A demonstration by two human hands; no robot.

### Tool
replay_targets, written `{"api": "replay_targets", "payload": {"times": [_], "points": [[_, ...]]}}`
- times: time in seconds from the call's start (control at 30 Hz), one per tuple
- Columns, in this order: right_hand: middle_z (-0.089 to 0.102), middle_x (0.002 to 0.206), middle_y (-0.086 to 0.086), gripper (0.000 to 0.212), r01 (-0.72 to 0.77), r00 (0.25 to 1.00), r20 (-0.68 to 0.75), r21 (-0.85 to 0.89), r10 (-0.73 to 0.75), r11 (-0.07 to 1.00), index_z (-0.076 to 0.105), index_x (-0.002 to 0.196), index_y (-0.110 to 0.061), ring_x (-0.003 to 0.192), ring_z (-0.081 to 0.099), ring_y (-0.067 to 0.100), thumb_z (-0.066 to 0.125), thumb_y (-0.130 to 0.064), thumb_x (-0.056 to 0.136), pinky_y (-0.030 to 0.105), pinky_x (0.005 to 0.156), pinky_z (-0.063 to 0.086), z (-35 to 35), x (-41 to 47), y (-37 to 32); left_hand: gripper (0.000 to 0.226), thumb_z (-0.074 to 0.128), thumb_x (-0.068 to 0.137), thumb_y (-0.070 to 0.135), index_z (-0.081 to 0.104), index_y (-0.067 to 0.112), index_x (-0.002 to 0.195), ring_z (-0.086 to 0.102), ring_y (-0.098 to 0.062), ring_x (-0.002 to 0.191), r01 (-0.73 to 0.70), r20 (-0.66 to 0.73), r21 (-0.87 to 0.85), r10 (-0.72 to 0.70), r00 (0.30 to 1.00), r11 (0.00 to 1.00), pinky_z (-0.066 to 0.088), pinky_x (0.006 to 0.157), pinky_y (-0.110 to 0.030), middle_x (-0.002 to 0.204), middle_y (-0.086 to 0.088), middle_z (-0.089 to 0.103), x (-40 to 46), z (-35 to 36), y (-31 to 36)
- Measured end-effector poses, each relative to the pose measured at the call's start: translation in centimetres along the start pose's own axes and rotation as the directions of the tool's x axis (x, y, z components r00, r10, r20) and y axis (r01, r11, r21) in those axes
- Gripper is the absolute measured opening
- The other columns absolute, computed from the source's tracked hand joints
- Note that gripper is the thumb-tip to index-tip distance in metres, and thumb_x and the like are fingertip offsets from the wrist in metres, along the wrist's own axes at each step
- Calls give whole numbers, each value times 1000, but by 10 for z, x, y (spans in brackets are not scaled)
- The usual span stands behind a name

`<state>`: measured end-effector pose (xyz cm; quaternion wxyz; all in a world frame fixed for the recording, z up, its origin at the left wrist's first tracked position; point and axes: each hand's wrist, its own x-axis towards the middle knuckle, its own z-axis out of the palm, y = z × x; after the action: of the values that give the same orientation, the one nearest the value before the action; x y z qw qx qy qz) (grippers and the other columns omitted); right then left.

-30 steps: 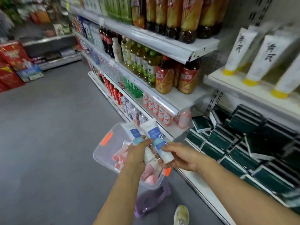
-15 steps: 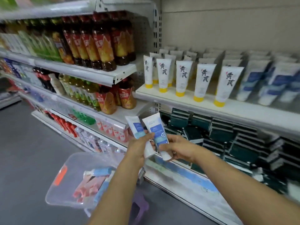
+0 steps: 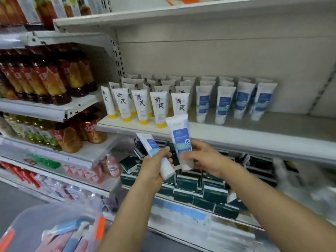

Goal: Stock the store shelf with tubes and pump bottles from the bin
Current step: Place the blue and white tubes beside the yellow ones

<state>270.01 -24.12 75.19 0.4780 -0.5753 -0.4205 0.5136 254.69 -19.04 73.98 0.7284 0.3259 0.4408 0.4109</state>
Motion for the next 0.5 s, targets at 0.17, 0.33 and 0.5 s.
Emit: {"api": "replay_targets", "payload": {"times": [0.17, 0.33, 0.5], "points": [[71, 110, 6, 35, 119, 987, -119, 59, -111, 991, 64, 115, -21, 93, 67, 22, 71, -9, 83, 41, 81, 54, -50, -16, -13, 9, 60, 93, 11, 54, 8, 88, 51, -18, 56, 39, 104, -27, -36, 994, 999, 49, 58, -33, 67, -7, 53, -7, 56, -9], [71, 106, 0, 32, 220, 920, -338, 33, -197, 975, 64, 109, -27, 98, 67, 18, 72, -10, 83, 41, 84, 56, -101, -17, -23, 8, 61, 93, 15, 56, 10, 90, 51, -20, 61, 101, 158, -33, -95, 983, 994, 47, 64, -35, 67, -6, 53, -9, 100, -22], [68, 95, -12, 31, 256, 825, -509, -52, -246, 965, 61, 109, -24, 81, 62, 0, 73, -11, 83, 19, 66, 45, -152, -4, -30, 9, 61, 93, 15, 53, 12, 91, 50, -18, 62, 146, 194, -55, -133, 972, 988, 47, 64, -33, 69, -6, 53, -4, 134, -28]]}}
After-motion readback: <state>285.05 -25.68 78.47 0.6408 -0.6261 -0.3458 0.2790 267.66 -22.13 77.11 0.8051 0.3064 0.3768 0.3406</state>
